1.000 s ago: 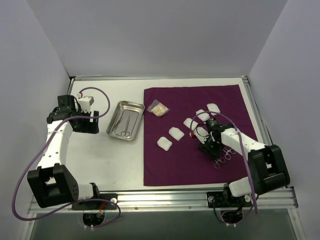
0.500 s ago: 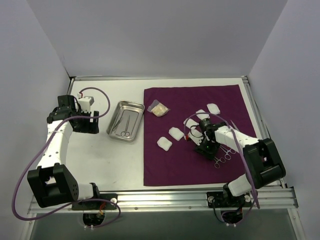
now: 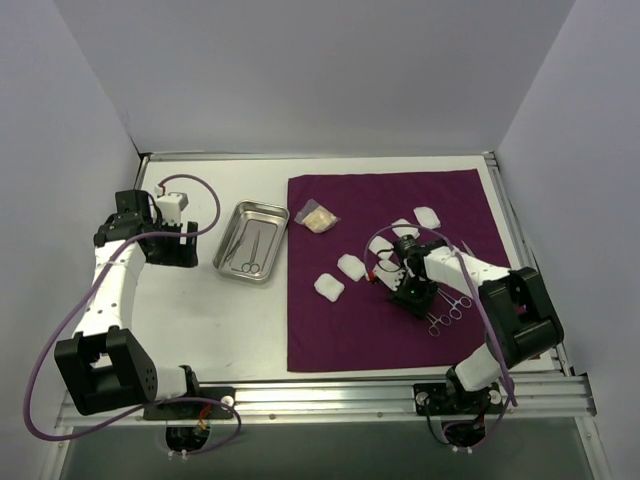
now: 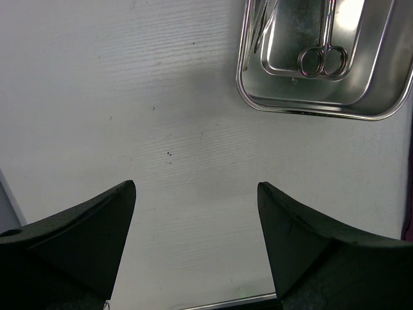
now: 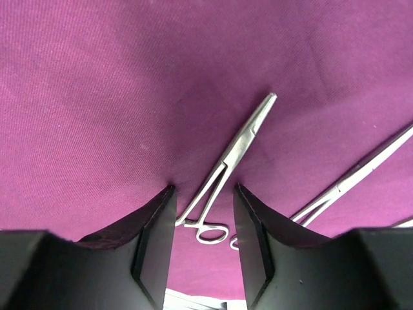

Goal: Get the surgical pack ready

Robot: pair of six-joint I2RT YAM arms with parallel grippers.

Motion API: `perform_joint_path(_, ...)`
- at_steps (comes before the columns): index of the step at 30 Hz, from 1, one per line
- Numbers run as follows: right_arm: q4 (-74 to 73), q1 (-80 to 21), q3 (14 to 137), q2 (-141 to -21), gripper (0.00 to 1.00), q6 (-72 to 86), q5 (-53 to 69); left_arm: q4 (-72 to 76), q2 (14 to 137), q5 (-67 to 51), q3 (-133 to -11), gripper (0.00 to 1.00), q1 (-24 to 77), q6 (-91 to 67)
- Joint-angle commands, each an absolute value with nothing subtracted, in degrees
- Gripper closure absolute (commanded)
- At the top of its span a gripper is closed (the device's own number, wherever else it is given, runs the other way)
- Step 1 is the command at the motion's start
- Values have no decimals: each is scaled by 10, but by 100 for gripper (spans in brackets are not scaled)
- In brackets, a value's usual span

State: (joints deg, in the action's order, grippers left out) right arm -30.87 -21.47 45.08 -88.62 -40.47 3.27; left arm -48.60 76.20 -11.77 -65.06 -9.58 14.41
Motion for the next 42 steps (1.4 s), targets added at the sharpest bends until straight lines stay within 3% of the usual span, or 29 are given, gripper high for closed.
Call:
perform_joint_path(1, -319, -207, 450, -925, 64, -426, 61, -471, 762, -114, -660, 14, -100, 153)
perform_joint_path(7, -320, -206, 461, -973, 67, -425, 67, -468, 766, -109, -658, 14, -100, 154)
perform_joint_path(11, -318, -220, 460, -975, 87, -433, 48, -468, 767, -110, -658, 14, -100, 155)
perform_joint_path(17, -333, -221, 457, -927, 100, -434, 29, -468, 768, -112, -660, 14, -100, 156)
perform_joint_path(42, -388, -256, 598, -913, 100, -397, 104, -472, 761, -107, -661, 14, -100, 154)
